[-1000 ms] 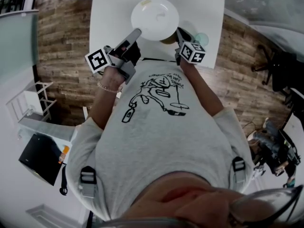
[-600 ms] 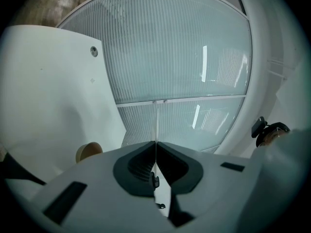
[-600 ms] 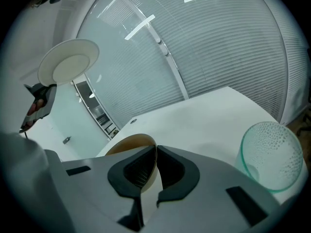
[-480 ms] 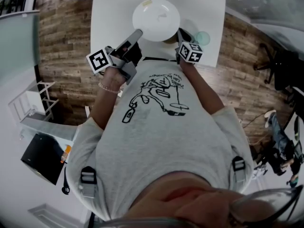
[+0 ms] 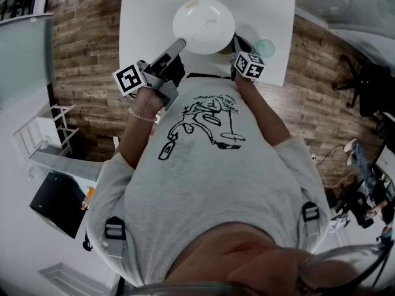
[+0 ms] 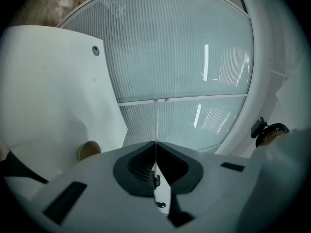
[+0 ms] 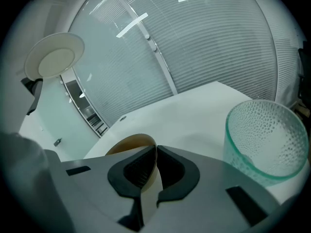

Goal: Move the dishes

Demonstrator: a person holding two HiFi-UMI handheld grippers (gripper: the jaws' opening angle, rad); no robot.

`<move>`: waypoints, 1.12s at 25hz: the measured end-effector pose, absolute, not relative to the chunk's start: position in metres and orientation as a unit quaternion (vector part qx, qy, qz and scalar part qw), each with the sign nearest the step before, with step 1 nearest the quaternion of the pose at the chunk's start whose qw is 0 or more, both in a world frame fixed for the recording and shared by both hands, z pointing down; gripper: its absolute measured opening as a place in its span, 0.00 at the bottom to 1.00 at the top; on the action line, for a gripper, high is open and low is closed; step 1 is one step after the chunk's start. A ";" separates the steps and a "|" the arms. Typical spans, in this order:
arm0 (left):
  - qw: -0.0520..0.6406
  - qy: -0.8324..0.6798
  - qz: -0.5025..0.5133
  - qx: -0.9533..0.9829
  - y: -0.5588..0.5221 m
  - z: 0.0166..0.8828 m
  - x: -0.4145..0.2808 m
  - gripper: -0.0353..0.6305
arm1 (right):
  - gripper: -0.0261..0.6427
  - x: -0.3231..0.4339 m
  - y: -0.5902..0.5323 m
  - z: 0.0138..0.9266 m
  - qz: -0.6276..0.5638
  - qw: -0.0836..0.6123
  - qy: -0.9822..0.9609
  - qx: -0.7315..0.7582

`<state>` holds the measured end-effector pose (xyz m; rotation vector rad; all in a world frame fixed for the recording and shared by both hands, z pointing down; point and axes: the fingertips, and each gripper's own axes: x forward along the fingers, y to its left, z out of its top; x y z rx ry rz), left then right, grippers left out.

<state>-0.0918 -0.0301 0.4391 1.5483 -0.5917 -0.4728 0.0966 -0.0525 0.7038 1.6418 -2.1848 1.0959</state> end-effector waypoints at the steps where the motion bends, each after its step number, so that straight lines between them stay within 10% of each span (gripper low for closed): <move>1: 0.651 -0.261 -0.208 0.682 -0.031 0.439 -0.092 0.06 | 0.10 0.098 -0.053 0.706 0.372 0.100 -0.736 0.557; 28: 0.653 -0.264 -0.208 0.679 -0.039 0.444 -0.093 0.07 | 0.11 0.109 -0.055 0.723 0.335 0.153 -0.730 0.576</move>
